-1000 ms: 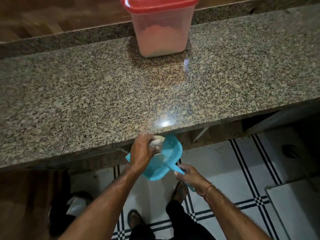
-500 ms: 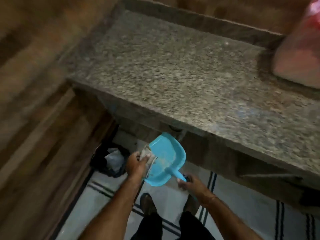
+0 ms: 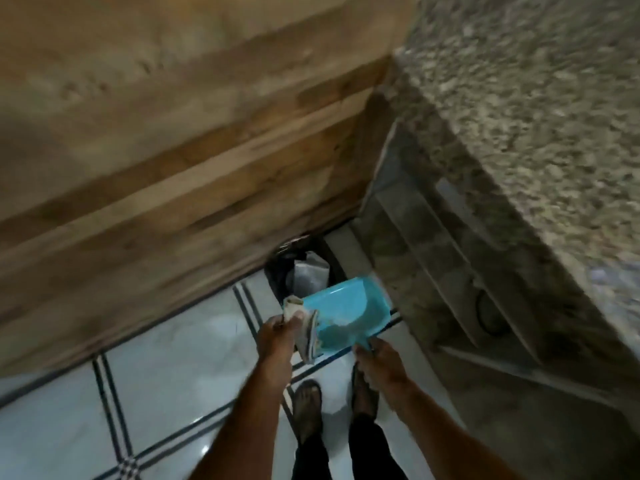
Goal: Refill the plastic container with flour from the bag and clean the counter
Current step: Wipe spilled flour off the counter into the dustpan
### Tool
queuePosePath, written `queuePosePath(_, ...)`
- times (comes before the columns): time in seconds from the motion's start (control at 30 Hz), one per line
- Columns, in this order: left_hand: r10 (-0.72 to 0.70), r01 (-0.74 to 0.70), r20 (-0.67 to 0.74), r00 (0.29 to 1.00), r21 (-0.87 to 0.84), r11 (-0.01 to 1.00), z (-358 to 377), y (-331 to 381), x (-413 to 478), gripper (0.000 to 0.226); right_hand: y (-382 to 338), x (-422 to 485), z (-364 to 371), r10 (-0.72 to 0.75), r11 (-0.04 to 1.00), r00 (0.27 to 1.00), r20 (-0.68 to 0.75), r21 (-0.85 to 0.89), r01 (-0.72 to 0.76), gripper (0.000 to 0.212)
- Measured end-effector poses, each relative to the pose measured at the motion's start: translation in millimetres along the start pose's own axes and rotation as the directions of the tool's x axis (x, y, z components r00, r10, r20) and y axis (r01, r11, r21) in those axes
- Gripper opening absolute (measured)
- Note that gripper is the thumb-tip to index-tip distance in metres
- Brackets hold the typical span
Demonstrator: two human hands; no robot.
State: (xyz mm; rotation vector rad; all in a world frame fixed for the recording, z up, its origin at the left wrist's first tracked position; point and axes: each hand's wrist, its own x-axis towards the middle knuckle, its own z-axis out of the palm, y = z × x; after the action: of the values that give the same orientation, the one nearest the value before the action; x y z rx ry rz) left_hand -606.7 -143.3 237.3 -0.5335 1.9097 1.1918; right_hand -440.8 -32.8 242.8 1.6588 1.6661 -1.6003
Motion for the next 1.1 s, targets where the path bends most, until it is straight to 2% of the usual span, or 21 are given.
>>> queuePosePath(0.17,-0.018,0.016,-0.019,1.0,-0.086,0.996,9,-15,83,0.016,-35,129,47,-0.012,0.984,1.0,0.016,-0.178,0.014,0.039)
queuePosePath(0.27,-0.02,0.01,-0.059,0.998,-0.175,0.984,12,-24,112,0.008,-69,163,67,0.003,0.974,0.998,0.062,-0.228,0.011,0.037)
queuePosePath(0.33,-0.037,0.017,-0.09,0.995,-0.216,0.976,15,-26,121,0.009,-74,175,73,0.046,0.964,0.998,0.038,-0.262,-0.035,0.035)
queuePosePath(0.47,-0.031,0.017,-0.062,0.998,-0.213,0.977,20,-23,124,0.008,-60,177,81,0.054,0.986,0.998,-0.022,-0.154,-0.057,0.026)
queuePosePath(0.63,0.021,-0.029,-0.075,0.997,-0.109,0.994,26,-24,123,0.016,-48,173,82,-0.032,0.982,0.999,-0.033,-0.187,0.025,0.033)
queuePosePath(0.73,0.032,-0.041,-0.082,0.996,-0.108,0.993,26,-30,128,0.019,-36,178,91,-0.057,0.98,0.998,-0.024,-0.193,0.051,0.032)
queuePosePath(1.0,0.079,-0.083,-0.079,0.994,-0.043,0.996,26,-61,159,0.015,12,211,119,-0.098,0.993,0.994,-0.04,-0.071,0.095,0.03)
queuePosePath(1.1,0.071,-0.076,-0.104,0.992,-0.048,0.996,28,-71,167,0.017,41,229,129,-0.161,0.987,0.986,-0.042,-0.02,0.16,0.038)
